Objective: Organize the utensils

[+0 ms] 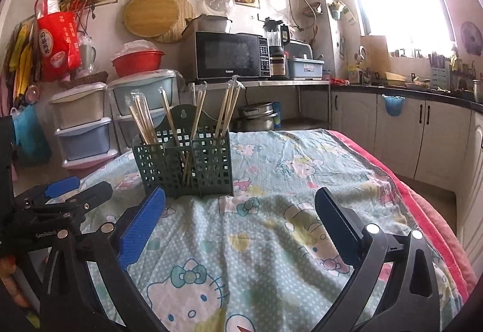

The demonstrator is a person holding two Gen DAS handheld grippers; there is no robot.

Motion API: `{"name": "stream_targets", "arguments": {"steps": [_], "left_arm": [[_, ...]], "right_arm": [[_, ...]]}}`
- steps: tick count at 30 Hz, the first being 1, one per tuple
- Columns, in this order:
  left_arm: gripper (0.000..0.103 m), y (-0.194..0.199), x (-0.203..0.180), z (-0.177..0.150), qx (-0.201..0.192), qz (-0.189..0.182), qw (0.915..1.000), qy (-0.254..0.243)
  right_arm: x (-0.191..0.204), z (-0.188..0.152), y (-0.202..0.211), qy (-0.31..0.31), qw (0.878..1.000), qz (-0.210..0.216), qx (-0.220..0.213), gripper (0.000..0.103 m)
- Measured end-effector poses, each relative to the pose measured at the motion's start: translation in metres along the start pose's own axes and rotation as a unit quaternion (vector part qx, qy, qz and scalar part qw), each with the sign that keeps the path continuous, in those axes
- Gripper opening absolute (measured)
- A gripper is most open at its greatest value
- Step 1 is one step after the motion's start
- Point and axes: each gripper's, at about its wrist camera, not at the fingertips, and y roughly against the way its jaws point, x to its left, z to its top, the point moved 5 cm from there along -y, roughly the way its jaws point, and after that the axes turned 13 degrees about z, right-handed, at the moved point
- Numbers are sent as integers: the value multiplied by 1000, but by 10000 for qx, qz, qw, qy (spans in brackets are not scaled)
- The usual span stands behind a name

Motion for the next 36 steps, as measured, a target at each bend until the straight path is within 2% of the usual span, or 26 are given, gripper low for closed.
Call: {"name": "stream_targets", "arguments": {"steps": [36], "left_arm": [[93,1,2,-2,3,-28,10000,68]], "right_arm": [[3,-1,3,26,9999,-65,-74,97]]}}
